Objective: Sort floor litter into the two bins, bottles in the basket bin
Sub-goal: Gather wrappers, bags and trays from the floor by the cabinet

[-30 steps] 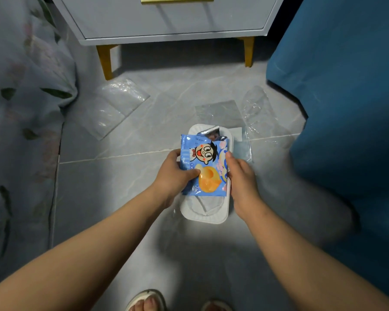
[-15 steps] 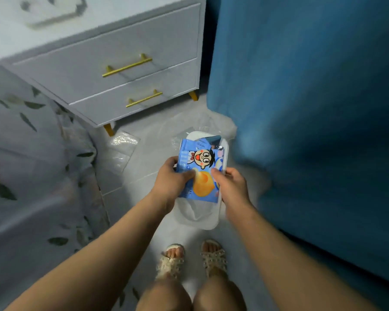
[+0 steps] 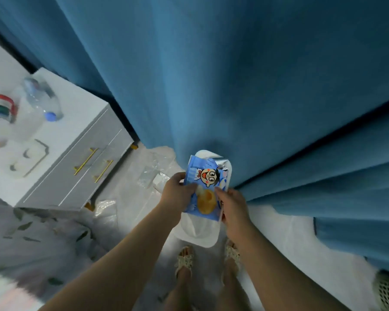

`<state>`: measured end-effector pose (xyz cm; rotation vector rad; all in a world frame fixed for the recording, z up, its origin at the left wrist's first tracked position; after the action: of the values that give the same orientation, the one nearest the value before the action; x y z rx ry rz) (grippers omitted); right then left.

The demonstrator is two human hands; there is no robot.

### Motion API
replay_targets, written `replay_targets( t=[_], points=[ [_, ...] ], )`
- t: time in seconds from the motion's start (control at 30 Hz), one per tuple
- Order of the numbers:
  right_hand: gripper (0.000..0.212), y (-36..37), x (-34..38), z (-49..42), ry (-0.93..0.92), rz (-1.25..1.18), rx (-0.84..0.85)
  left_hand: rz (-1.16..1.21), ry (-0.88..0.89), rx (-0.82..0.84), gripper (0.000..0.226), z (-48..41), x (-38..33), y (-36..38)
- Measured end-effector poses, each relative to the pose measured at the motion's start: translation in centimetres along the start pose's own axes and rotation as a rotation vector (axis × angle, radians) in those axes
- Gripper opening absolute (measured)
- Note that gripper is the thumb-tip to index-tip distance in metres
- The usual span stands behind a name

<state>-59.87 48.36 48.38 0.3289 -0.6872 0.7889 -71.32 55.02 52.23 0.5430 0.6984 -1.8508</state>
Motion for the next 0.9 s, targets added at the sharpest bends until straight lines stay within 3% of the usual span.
replay_targets(
  t=[0.17, 0.43, 0.6, 0.7, 0.9],
  points=[
    [0.008, -8.3, 0.2, 5.1, -0.009, -0.171, -0.216, -0.283, 0.109, 0.197, 0.019, 4.7, -0.7, 6.9],
    [0.009, -22.7, -3.0, 10.5, 0.018, -0.58, -0.567, -0.662, 0.3, 0.531, 0.015, 12.3, 0.9, 21.7],
    [0.017, -30.3, -5.5, 13.7, 0.015, -0.796, -0.68, -0.779, 0.345, 0.676, 0.029, 18.3, 3.6, 29.4],
    [0.022, -34.2, -6.6, 15.4, 0.007, -0.883, -0.714, -0.836, 0.363, 0.735, 0.026, 21.4, 5.0, 33.2],
    [0.012, -42.4, -8.5, 18.7, -0.022, -0.986, -0.803, -0.882, 0.343, 0.841, 0.023, 26.9, 8.5, 40.6]
  ],
)
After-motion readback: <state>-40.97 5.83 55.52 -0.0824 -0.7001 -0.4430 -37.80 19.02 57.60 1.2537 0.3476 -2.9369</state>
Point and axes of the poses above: each hand's wrist, its own z-axis away from the middle knuckle, its own y-axis out of the palm, x = y × z, the point moved 3 cm from there along -z, towards the middle knuckle, and after that the axes turned 4 degrees about -z, right-handed, at the moved point
